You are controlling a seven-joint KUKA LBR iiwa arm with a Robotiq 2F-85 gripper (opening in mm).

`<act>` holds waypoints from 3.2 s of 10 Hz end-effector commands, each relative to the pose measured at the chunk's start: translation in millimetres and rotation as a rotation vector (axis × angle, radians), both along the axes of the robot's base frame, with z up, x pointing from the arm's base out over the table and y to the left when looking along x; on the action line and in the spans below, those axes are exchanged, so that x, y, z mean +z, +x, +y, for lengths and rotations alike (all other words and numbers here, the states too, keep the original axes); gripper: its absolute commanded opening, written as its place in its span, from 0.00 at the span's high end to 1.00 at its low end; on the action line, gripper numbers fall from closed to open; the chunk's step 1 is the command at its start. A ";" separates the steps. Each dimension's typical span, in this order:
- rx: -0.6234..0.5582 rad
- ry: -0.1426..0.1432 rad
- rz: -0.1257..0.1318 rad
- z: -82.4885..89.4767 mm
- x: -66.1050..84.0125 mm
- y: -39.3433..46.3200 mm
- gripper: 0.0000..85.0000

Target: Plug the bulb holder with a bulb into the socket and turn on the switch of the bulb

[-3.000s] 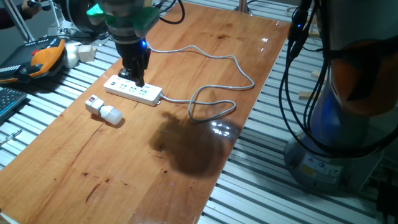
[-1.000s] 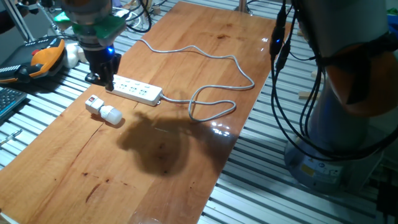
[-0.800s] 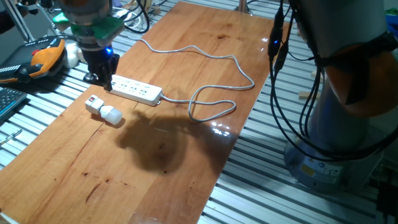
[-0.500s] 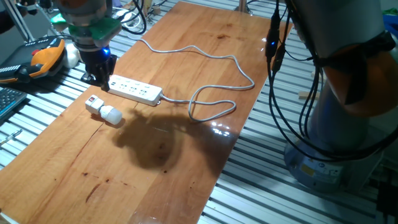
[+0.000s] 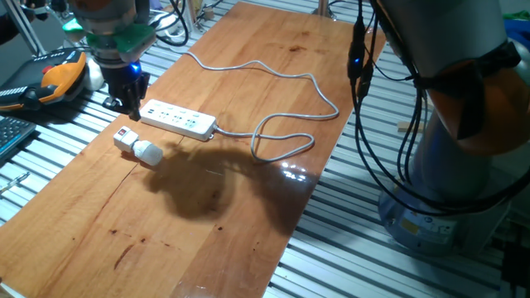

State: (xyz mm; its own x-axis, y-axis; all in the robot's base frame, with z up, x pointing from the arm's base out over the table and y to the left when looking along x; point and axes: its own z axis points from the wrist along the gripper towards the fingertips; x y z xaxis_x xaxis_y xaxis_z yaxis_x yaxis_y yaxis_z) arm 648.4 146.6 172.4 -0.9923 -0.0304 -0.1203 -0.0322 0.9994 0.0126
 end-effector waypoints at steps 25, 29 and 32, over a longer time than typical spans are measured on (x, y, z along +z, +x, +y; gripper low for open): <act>-0.023 0.014 -0.009 7.1 -4.7 41.7 1.00; -0.045 0.017 -0.089 8.1 -6.1 43.1 0.40; -0.025 -0.003 -0.099 6.7 -15.6 46.1 0.40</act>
State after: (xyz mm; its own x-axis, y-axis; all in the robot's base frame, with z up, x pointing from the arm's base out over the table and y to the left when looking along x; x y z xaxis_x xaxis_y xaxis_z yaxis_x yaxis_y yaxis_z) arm 695.0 153.6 155.6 -0.9758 -0.0051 -0.2187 -0.0075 0.9999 0.0105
